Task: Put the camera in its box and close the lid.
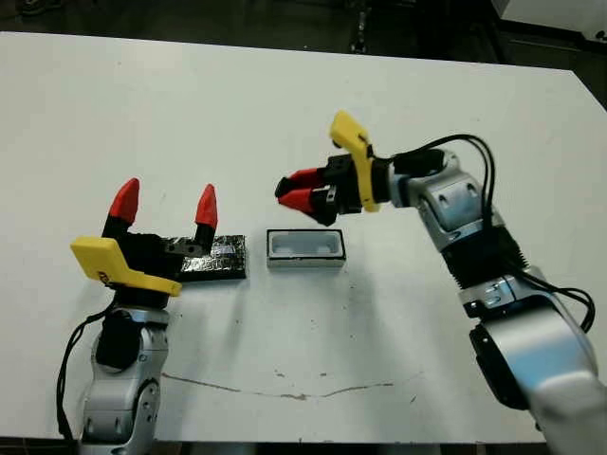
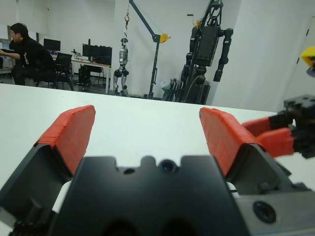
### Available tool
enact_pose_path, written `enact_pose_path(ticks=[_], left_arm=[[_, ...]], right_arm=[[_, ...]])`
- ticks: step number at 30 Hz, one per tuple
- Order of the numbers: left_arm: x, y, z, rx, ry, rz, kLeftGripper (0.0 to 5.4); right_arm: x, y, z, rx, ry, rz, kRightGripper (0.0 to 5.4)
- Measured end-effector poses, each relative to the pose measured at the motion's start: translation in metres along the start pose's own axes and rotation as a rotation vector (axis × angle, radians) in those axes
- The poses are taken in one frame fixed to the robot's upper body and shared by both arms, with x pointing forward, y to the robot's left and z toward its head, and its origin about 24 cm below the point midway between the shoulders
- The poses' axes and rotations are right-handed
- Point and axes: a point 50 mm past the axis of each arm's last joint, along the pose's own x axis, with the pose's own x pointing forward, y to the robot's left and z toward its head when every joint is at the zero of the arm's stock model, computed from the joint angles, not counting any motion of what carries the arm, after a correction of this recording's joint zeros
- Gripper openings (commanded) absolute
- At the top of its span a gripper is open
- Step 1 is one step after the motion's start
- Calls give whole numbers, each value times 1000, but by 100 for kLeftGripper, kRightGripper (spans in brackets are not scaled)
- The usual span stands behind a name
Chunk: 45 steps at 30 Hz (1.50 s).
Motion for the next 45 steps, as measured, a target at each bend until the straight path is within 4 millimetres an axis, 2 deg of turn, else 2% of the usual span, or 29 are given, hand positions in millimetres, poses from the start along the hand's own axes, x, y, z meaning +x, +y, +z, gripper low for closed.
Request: enact_pose_path(ticks=[9, 14, 29, 45], left_arm=[[1, -1, 0, -2, -2, -3, 540], [1, -1, 0, 2, 0, -2, 540], [1, -2, -1, 0, 0, 0, 540], [1, -2, -1, -2, 0, 2, 540]], right_arm=[[10, 11, 1, -50, 55, 32, 166], [16, 17, -9, -33, 75, 64, 166], [17, 21, -8, -52, 101, 74, 166], [6, 9, -25, -88, 91, 136, 166]])
